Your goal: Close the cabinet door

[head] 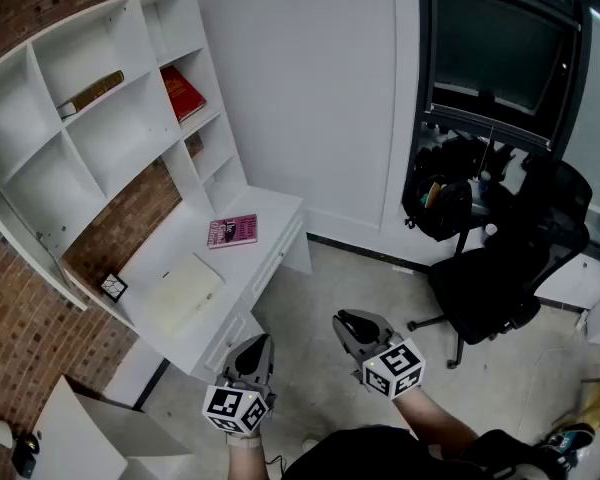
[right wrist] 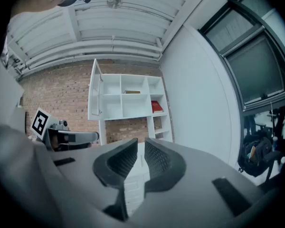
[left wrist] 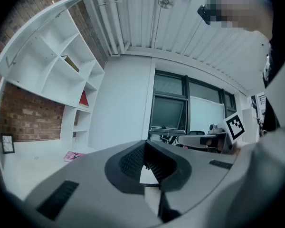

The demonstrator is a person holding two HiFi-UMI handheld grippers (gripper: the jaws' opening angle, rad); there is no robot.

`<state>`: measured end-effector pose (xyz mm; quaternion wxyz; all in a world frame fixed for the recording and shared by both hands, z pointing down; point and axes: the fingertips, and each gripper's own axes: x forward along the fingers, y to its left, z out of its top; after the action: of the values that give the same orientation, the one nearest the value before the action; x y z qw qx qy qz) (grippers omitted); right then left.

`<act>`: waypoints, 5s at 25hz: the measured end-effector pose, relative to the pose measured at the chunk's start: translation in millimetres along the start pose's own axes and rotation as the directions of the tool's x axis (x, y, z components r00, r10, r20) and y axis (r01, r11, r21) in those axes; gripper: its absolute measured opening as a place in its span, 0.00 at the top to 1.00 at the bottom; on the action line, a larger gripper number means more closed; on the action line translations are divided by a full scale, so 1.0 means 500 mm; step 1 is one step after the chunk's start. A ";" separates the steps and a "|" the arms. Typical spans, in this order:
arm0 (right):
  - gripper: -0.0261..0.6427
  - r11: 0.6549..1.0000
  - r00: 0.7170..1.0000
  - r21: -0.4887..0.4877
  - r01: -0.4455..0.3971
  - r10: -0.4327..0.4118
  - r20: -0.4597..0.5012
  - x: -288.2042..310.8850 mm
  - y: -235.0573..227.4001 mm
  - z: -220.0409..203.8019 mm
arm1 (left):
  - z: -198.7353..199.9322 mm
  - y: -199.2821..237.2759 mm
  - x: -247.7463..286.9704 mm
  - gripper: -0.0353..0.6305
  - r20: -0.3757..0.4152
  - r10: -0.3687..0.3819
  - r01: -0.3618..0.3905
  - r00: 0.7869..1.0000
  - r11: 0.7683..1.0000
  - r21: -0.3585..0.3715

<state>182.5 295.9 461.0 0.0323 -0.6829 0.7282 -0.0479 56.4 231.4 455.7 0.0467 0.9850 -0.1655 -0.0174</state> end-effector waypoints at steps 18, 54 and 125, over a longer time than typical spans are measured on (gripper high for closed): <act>0.88 0.999 0.999 0.019 0.035 -0.036 0.031 0.155 0.138 -0.004 | 0.006 0.190 -0.100 0.93 0.014 -0.002 0.002 1.000 0.999 0.038; 0.88 0.931 0.927 0.024 -0.363 0.359 0.107 0.725 -0.124 0.177 | 0.111 0.574 0.244 0.93 0.052 0.377 -0.380 0.925 0.920 0.097; 0.78 0.373 0.347 -0.148 -0.916 0.922 0.173 0.815 0.919 0.288 | 0.252 0.801 -0.432 0.82 0.213 0.692 -0.723 0.690 0.669 0.171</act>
<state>-283.3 -85.7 273.2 0.1276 -0.1585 0.9769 0.0654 -283.7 -85.4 373.4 -0.0810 0.8378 -0.5383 -0.0418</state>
